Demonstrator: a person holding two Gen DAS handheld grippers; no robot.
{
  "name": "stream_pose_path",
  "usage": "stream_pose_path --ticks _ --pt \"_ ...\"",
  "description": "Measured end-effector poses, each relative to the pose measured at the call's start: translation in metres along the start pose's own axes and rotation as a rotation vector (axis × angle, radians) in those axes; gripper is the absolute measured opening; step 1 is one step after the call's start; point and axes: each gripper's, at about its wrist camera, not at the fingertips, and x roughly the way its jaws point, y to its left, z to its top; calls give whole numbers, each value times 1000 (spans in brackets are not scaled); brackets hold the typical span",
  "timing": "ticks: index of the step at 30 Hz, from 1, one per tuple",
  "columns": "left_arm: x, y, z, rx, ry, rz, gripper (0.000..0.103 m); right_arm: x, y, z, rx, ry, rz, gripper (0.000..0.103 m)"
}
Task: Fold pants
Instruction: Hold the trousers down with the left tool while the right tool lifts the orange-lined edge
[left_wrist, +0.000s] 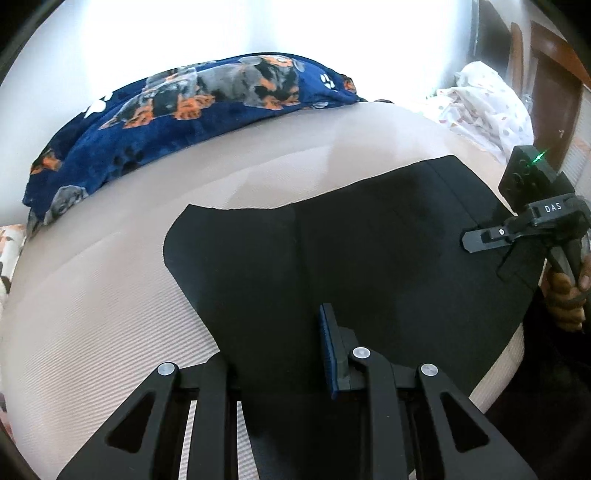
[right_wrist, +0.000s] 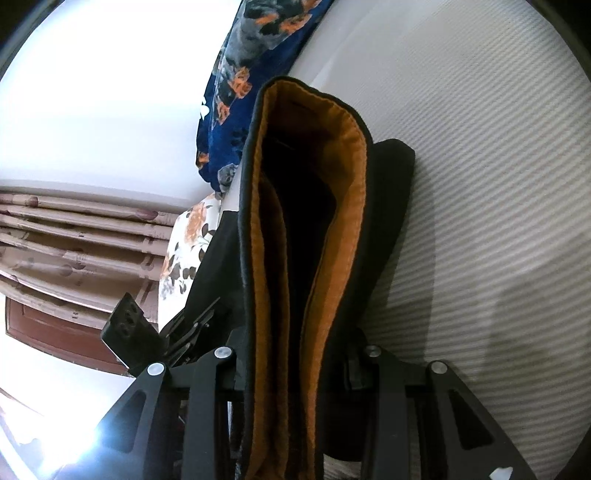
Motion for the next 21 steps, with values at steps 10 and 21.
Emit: stream_pose_path --ticks 10,21 --pt "-10 8 -11 6 -3 25 24 15 14 2 -19 32 -14 31" --pt "-15 17 -18 -8 -6 38 23 22 17 2 -21 48 -27 31"
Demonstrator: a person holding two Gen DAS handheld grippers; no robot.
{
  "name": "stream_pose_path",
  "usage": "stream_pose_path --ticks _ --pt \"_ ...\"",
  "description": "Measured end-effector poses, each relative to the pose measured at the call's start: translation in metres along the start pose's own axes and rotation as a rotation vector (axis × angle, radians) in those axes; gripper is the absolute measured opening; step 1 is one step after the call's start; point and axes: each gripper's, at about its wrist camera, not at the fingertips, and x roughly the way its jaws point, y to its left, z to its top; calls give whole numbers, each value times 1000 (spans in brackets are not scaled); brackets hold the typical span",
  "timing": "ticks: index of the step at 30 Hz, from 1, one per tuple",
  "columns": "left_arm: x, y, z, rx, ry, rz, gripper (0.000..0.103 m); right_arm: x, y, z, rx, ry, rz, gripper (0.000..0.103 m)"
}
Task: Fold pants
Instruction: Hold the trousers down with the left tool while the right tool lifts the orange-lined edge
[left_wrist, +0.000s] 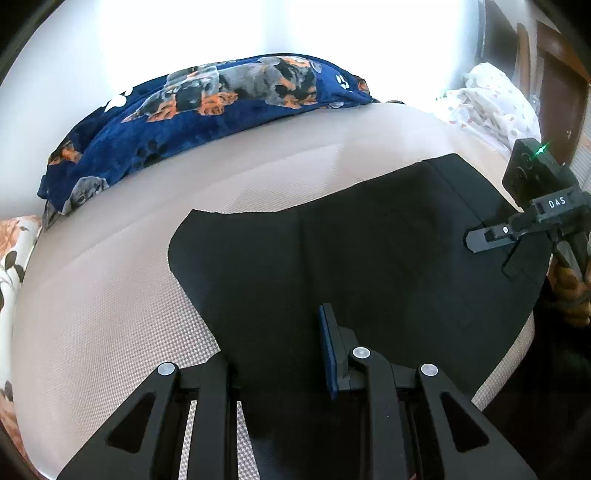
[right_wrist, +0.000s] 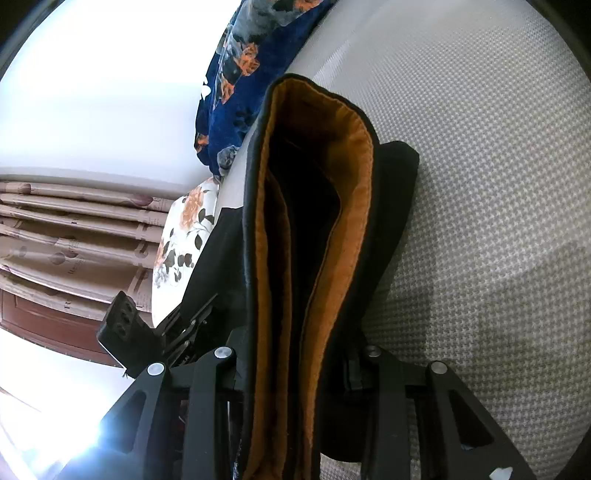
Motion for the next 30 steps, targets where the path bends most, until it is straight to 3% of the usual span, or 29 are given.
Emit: stream_pose_path --ticks 18,30 --pt "-8 19 4 -56 -11 7 22 10 12 8 -25 10 32 31" --pt "-6 57 26 -111 -35 44 21 37 31 30 -60 17 49 31"
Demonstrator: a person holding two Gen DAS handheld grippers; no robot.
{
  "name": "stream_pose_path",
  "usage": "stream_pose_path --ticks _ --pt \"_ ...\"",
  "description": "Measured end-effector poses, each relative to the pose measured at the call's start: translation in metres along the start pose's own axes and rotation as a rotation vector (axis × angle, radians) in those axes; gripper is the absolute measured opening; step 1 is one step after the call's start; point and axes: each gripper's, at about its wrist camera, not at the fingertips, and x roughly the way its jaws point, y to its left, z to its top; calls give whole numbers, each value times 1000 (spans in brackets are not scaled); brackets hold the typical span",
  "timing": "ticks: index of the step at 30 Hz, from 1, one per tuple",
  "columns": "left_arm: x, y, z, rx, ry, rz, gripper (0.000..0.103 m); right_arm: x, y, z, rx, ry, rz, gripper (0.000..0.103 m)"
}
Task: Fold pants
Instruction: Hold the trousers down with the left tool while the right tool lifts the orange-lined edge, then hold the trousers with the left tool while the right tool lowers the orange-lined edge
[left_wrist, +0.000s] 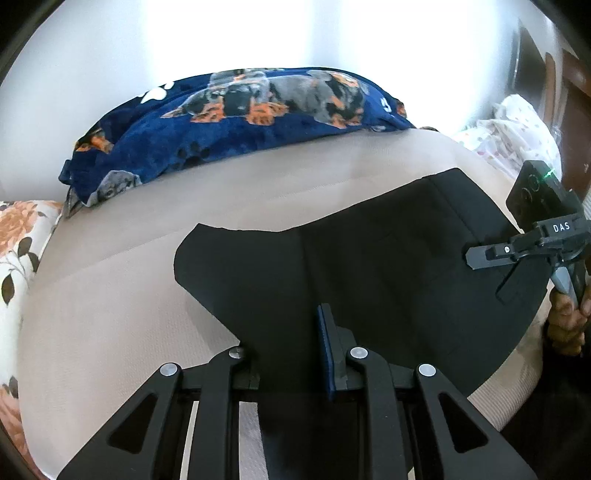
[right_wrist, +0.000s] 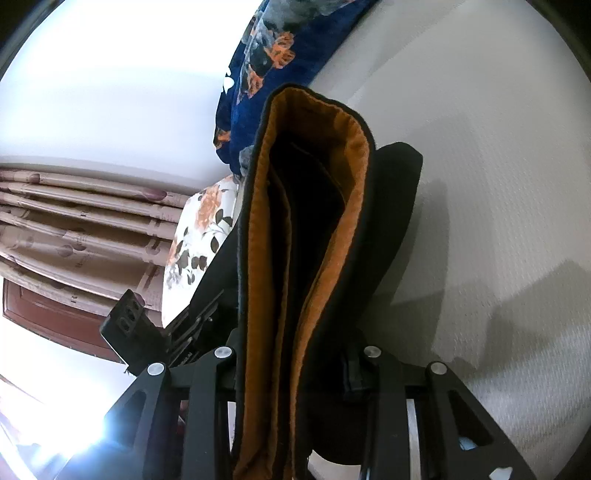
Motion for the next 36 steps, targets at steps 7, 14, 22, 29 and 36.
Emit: stream_pose_path --ticks 7,14,22,29,36 --pt "7 28 18 -44 -21 22 21 21 9 24 -15 3 10 31" --pt "19 55 37 -68 -40 50 21 48 18 54 -31 10 24 31" --pt "37 85 64 -85 -67 86 21 74 24 87 -46 12 39 31" --pt "51 108 83 -105 -79 108 21 92 29 115 -62 11 47 31" --pt "65 128 96 -119 -91 136 21 111 33 139 -71 2 58 31"
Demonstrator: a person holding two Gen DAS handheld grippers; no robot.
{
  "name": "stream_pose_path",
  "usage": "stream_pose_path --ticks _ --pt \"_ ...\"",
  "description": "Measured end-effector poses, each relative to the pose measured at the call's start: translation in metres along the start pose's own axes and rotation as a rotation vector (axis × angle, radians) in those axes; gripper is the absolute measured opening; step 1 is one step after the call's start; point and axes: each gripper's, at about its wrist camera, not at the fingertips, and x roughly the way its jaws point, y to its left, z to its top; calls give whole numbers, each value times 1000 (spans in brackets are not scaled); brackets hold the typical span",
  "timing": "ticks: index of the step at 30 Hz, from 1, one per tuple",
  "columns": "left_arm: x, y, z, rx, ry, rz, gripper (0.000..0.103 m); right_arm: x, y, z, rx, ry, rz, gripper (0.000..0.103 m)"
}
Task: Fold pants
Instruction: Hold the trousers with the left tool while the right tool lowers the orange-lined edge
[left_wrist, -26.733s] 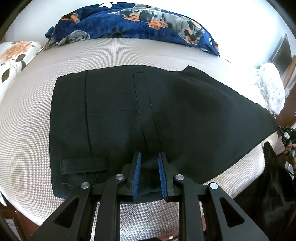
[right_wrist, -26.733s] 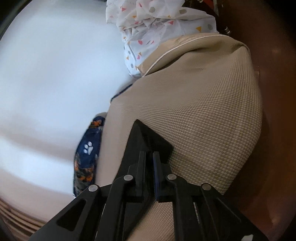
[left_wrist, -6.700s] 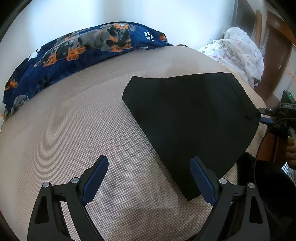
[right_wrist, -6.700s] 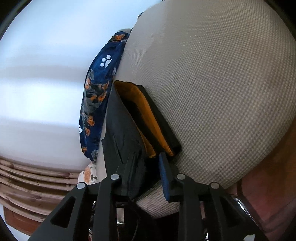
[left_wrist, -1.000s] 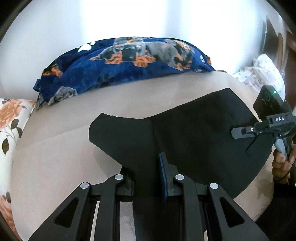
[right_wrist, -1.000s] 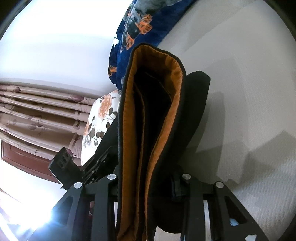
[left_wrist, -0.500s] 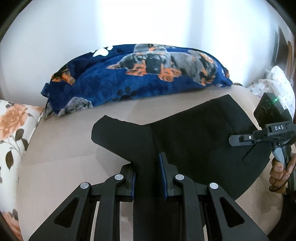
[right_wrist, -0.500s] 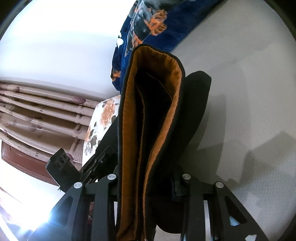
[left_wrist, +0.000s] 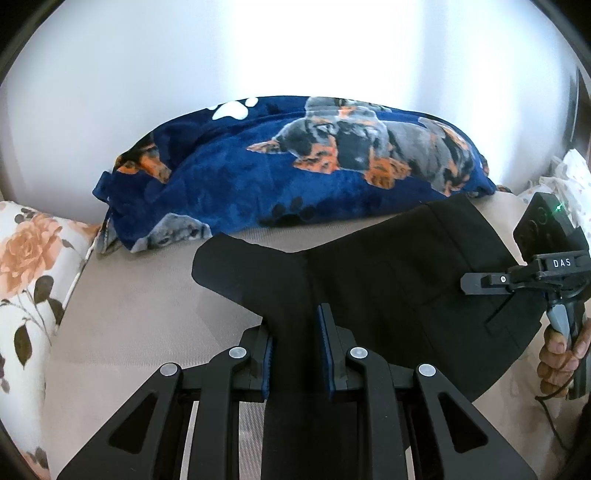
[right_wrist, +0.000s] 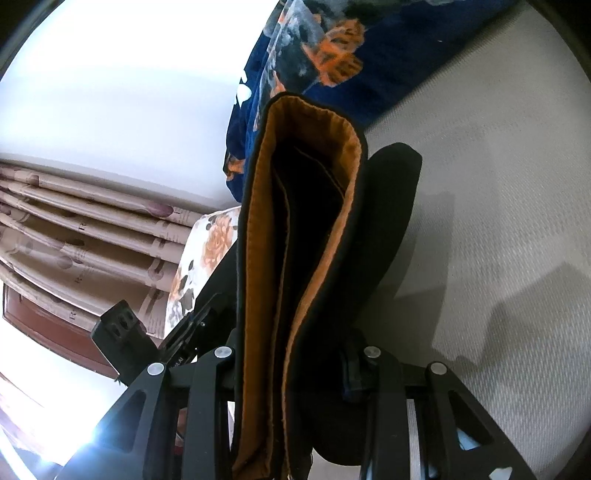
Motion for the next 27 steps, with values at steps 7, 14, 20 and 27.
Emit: stream_pose_path --ticks 7,14,20,27 --pt "15 16 12 -22 -18 26 21 15 1 16 -11 -10 12 31" --pt "26 33 17 -68 -30 51 21 24 0 21 -23 -13 10 31" --pt "33 43 14 -81 -24 72 21 26 -1 23 -31 -12 -5 31" --pt "39 53 5 -99 -5 94 21 27 -6 23 -42 -6 -47 31"
